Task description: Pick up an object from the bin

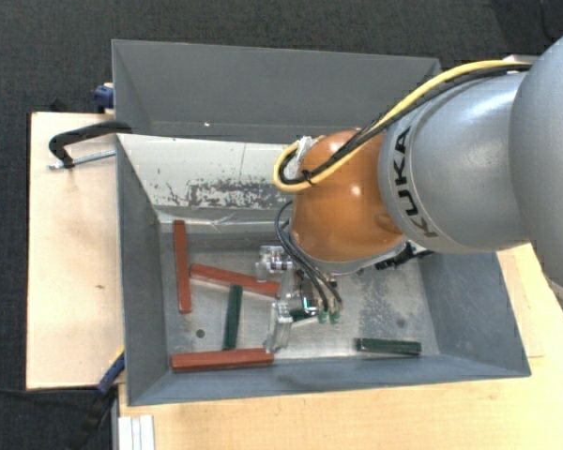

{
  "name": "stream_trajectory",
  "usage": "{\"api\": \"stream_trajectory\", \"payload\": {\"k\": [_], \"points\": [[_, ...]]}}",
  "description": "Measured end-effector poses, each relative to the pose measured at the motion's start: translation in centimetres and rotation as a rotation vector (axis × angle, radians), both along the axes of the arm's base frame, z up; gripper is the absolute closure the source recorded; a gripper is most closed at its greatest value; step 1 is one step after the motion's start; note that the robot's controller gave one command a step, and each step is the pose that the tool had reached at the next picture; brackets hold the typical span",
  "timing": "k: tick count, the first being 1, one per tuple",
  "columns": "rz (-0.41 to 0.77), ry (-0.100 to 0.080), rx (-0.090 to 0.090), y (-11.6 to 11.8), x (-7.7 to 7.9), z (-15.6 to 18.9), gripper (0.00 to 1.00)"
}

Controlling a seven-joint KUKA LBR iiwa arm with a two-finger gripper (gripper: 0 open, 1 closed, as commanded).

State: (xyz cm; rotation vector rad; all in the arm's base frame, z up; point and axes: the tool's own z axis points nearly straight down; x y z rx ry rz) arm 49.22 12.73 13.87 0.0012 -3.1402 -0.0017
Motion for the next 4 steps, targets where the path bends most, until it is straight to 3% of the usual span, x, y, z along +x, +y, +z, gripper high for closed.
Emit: {"api": "stream_trajectory", "payload": {"k": [1,2,3,4], "points": [[-0.001,-0.002,0.0,0.0,0.1,0.0,0.0],[-0.049,-0.013,0.003,2.5,5.2,-4.4,0.0],[0.078,-0.003,0.0,-3.9,7.3,-6.8,1.0],[0.079,-0.003,0.0,-3.9,7.3,-6.8,1.0]]}}
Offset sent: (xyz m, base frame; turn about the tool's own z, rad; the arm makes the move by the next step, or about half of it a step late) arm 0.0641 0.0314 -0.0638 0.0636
